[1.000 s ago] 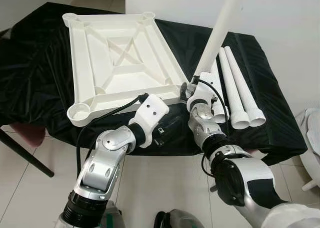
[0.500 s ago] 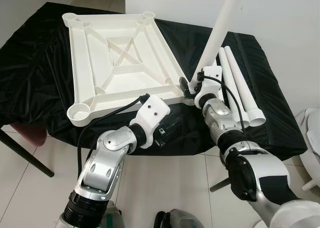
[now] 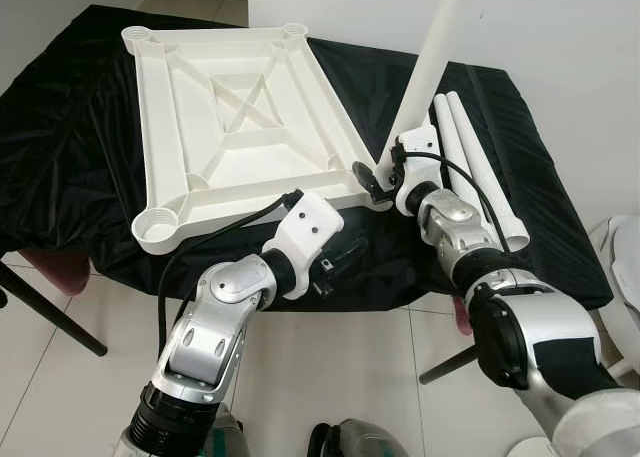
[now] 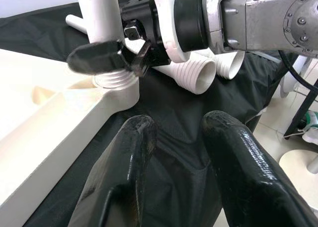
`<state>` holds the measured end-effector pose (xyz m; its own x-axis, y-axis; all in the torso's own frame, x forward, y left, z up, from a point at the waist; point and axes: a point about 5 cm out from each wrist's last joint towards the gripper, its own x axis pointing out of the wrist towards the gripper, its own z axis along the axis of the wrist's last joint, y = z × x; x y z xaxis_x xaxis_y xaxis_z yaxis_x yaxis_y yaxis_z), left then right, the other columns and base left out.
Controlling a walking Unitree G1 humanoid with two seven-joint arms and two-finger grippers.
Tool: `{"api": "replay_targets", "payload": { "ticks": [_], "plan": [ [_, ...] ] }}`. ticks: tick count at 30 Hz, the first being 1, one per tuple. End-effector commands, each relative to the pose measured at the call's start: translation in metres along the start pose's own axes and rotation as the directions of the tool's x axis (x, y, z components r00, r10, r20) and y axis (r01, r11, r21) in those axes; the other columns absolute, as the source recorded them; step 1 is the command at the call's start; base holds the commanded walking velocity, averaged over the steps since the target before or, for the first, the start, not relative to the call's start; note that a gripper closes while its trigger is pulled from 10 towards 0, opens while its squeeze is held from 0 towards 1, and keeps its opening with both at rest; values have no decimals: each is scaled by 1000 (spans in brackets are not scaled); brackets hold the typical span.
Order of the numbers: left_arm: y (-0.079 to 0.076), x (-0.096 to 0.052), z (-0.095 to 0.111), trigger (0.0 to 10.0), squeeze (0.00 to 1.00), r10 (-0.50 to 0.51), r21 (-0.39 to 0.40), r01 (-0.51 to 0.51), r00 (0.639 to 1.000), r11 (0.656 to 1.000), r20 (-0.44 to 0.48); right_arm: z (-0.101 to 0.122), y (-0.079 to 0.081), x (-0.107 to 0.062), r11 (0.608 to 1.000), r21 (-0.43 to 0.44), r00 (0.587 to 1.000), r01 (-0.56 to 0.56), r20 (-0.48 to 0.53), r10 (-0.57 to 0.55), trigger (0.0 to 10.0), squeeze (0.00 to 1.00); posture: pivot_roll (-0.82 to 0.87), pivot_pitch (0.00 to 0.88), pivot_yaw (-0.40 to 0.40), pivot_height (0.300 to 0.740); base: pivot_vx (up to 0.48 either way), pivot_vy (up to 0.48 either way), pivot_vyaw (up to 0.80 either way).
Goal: Building children table
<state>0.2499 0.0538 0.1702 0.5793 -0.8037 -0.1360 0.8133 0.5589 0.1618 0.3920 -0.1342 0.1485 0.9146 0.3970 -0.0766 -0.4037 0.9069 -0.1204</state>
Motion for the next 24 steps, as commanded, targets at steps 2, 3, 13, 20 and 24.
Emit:
{"api": "replay_targets", "payload": {
  "ticks": [2,3,13,20,24],
  "plan": [
    [2,0,2,10000,0,72,-4,-72,997,997,5,-4,3,1,999,13,998,-38,-52,38,0,0,117,14,-106,740,0,0,0],
    [3,0,2,10000,0,73,-3,-73,997,997,5,-4,3,1,999,20,997,-48,-54,49,0,0,117,14,-106,740,0,0,0],
    [2,1,2,10000,0,68,-1,-68,998,998,3,-10,-1,-2,997,66,997,-28,-72,33,0,0,109,15,-101,740,0,0,0],
    [2,1,2,10000,0,66,1,-66,998,998,1,-12,-4,-3,994,103,997,27,-74,-19,0,0,109,15,-101,740,0,0,0],
    [1,1,1,10000,0,63,1,-63,998,998,-1,-18,-10,-5,957,193,975,218,-88,-204,0,0,106,12,-104,740,0,0,0]
  ]
}}
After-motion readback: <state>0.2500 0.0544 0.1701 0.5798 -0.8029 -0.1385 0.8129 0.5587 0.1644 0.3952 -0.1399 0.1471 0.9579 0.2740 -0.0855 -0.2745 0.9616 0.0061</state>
